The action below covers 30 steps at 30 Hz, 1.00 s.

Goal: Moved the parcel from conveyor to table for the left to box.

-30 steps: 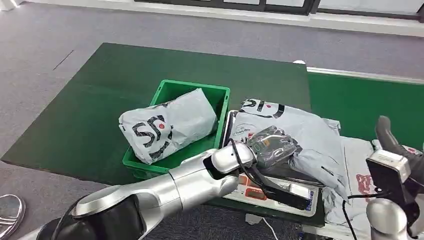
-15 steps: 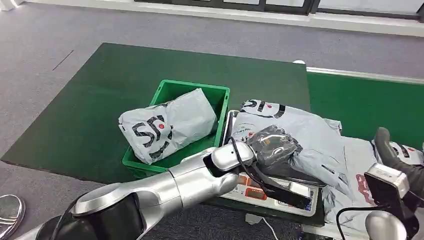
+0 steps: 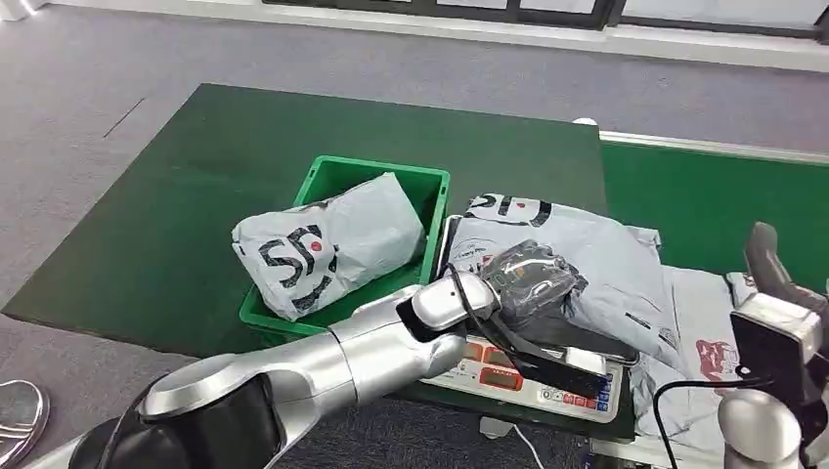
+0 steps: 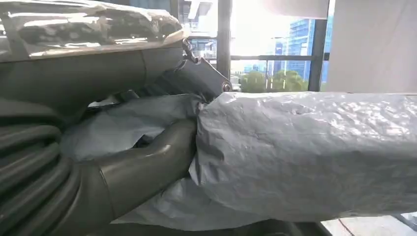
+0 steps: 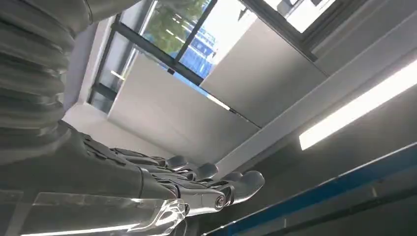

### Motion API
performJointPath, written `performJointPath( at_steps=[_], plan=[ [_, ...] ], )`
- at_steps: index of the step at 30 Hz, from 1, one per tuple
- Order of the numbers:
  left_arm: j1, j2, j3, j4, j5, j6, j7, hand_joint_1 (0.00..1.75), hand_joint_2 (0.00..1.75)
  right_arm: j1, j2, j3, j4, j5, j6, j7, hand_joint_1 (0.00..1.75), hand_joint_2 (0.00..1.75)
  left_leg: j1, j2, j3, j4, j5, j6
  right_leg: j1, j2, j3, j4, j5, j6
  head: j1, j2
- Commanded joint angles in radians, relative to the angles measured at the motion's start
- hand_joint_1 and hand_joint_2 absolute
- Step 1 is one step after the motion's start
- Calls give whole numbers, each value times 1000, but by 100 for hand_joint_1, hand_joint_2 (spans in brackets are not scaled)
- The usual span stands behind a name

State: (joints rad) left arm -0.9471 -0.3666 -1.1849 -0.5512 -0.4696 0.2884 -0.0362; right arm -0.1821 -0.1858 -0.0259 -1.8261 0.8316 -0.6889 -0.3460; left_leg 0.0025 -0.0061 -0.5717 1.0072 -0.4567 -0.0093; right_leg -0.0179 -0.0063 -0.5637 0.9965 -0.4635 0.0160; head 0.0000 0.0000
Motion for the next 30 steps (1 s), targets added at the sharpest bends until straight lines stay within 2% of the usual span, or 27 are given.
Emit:
performJointPath(
  at_steps=[1, 11, 15, 27, 30],
  plan=[
    [-51, 18, -88, 37, 17, -3, 6, 175, 175, -13, 34, -17, 56, -3, -8, -18, 0, 175, 1, 2, 0, -1, 0, 0, 1, 2, -1, -1, 1, -1, 0, 0],
    [-62, 18, -118, 39, 8, 4, 10, 175, 175, 61, 36, -47, -12, 12, -9, -12, 0, 175, 0, 2, -2, 0, 0, 0, 0, 1, -2, 0, 1, -1, 0, 0],
    [-63, 18, -100, 52, 2, 31, -4, 175, 175, 83, 69, -66, -44, 2, -9, -57, 0, 175, 1, 1, -1, -1, 1, -1, 1, 1, -1, -2, 1, -1, 0, 0],
    [-79, 18, -50, 67, 19, 39, -34, 175, 175, -11, 50, -29, 28, 10, -9, -26, 0, 175, 0, 4, -3, 1, 0, 0, 0, 4, -4, 1, 1, -1, 0, 0],
    [-74, 18, -47, 95, -1, 43, -33, 175, 175, -41, 82, -30, 51, 6, -9, -44, 0, 175, 0, 4, -2, 0, 0, 0, 1, 4, -2, 0, 2, -1, 0, 0]
  ],
)
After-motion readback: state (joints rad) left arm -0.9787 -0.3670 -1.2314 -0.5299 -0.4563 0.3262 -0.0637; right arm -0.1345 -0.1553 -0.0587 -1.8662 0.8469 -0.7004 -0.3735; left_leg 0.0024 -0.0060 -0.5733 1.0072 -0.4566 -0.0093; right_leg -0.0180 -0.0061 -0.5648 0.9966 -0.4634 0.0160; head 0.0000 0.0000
